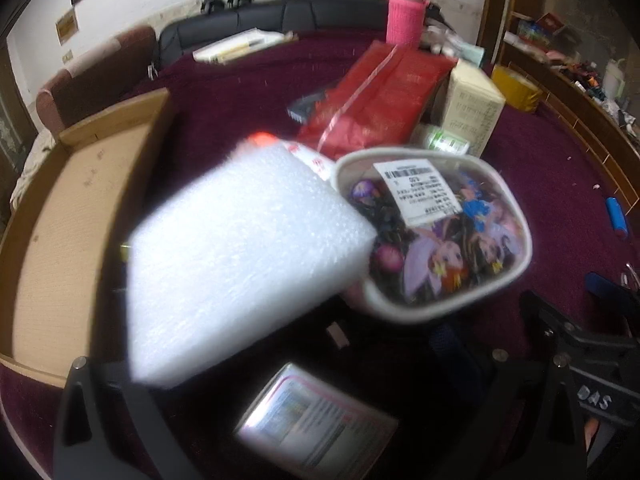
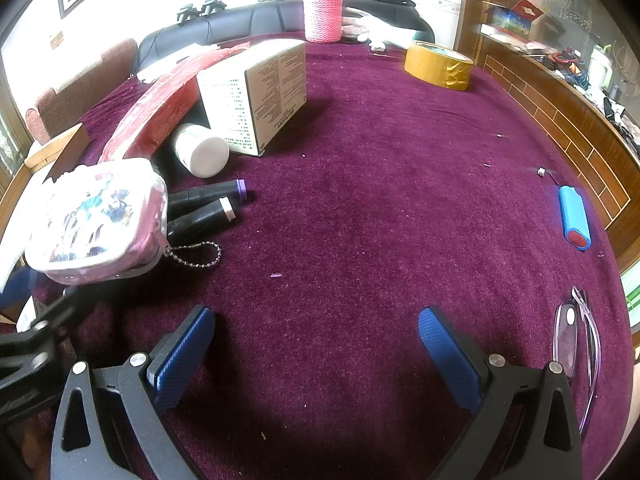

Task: Organize objects
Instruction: 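Hold the white foam block in the left tool and lift it, then carry the foam block with the left tool while the right tool grasps the clear cartoon pouch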

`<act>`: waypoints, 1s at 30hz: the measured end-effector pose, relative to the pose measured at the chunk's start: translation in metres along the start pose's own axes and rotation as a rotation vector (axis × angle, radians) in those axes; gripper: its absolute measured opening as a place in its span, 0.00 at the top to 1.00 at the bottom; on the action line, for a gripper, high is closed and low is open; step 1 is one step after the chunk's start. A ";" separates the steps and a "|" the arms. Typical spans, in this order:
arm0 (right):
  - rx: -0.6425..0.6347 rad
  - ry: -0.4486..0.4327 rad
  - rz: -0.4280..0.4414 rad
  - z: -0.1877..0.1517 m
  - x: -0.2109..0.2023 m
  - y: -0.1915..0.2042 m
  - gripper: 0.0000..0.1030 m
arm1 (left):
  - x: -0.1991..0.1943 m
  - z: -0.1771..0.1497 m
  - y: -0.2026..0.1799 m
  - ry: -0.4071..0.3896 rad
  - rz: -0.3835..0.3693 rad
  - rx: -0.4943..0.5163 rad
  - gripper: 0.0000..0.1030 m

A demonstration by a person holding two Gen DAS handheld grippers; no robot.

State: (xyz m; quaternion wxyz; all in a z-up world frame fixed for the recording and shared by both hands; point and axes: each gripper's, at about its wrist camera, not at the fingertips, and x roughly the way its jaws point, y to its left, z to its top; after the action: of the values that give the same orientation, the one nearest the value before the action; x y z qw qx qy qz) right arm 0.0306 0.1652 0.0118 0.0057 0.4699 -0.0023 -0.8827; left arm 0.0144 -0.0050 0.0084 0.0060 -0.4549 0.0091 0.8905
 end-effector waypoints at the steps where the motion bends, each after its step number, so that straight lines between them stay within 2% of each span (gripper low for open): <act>1: 0.000 0.000 0.000 0.000 0.000 0.000 0.00 | -0.006 -0.002 0.001 -0.023 -0.004 0.008 0.00; 8: 0.000 0.000 0.002 0.003 0.001 -0.001 0.00 | -0.036 -0.008 0.010 -0.161 -0.037 0.114 0.00; 11: -0.020 0.000 0.014 0.002 -0.001 -0.001 0.00 | -0.036 -0.006 0.030 -0.170 -0.108 0.090 0.00; 15: -0.031 0.015 0.075 0.000 -0.009 -0.011 0.00 | -0.039 -0.006 0.059 -0.183 -0.245 0.001 0.00; 20: -0.071 -0.093 0.104 0.000 -0.048 -0.005 0.00 | -0.044 -0.011 0.065 -0.205 -0.286 0.000 0.00; 24: -0.134 -0.138 0.176 -0.003 -0.068 0.015 0.00 | -0.048 -0.013 0.067 -0.235 -0.341 0.002 0.00; 27: -0.175 -0.160 0.194 -0.007 -0.075 0.028 0.00 | -0.050 -0.012 0.072 -0.238 -0.335 -0.029 0.00; 30: -0.191 -0.164 0.225 -0.005 -0.075 0.036 0.00 | -0.054 -0.005 0.074 -0.250 -0.253 0.001 0.00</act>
State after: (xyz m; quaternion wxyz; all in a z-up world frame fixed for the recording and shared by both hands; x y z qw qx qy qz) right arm 0.0772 0.1304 0.0712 0.1492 0.3903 0.0285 -0.9081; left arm 0.0484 -0.0795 0.0497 0.1197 -0.3379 -0.0486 0.9323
